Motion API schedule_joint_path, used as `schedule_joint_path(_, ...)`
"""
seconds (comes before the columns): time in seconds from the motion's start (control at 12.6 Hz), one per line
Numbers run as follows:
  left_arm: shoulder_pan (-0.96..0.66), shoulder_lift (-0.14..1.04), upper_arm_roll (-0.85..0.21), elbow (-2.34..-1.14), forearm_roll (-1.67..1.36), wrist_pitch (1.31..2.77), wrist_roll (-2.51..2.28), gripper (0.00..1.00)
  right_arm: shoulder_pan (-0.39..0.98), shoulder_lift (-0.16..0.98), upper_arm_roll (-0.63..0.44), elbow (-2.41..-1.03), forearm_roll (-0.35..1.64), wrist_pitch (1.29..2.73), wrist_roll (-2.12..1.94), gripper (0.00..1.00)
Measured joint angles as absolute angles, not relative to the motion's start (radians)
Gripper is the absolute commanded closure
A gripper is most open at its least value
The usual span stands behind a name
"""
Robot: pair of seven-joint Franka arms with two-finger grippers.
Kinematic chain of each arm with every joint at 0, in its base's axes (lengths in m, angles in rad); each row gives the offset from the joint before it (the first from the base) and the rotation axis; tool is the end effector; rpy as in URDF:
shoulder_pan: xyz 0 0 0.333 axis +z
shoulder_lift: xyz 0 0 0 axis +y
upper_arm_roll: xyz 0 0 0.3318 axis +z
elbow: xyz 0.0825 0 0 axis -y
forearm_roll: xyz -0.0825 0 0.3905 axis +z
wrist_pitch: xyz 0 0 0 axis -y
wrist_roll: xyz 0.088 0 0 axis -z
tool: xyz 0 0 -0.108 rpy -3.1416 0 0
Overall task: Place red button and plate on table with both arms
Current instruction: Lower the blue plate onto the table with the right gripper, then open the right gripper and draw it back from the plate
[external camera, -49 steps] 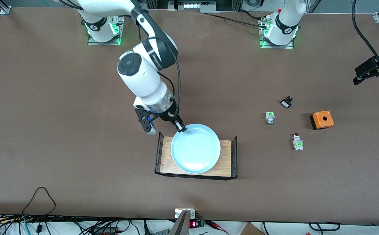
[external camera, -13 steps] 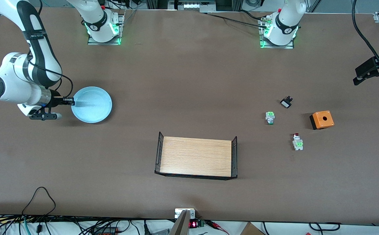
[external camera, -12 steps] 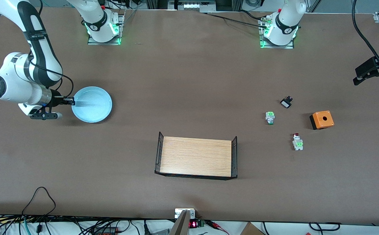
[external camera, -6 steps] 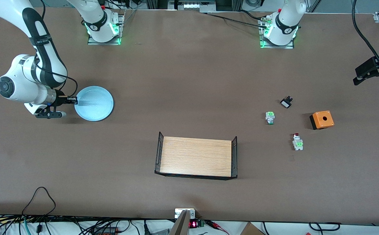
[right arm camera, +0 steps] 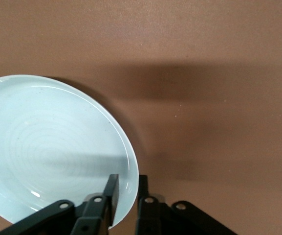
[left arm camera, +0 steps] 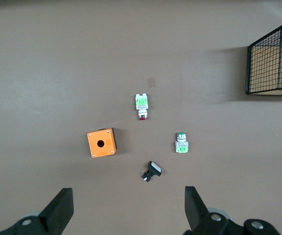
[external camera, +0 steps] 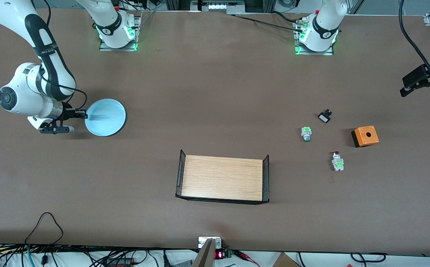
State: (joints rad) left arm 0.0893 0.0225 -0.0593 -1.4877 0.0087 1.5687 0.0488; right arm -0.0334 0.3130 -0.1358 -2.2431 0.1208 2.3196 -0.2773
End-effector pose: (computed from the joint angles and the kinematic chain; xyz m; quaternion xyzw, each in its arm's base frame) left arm 0.5686 0.0185 0.6662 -0.9995 0.0092 -0.0291 0.0048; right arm 0.5185 -0.0876 0.2193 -0.9931 -0.0085 0.1086 0.0432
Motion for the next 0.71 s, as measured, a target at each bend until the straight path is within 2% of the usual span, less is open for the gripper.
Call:
schedule_joint_path(0.24, 0.089, 0.022, -0.059, -1.487, 0.009, 1.569, 0.049, 0.0, -0.033, 0.275, -0.116, -2.225, 0.122, 2.285, -0.237, 0.0)
schedule_joint_path(0.63, 0.089, 0.022, -0.059, -1.487, 0.009, 1.569, 0.049, 0.0, -0.026, 0.236, -0.006, -2.194, 0.122, 2.256, -0.019, 0.0)
schedule_joint_path(0.71, 0.089, 0.022, -0.059, -1.487, 0.009, 1.569, 0.049, 0.0, -0.023, 0.236, 0.011, -2.166, 0.122, 2.216, 0.02, 0.0)
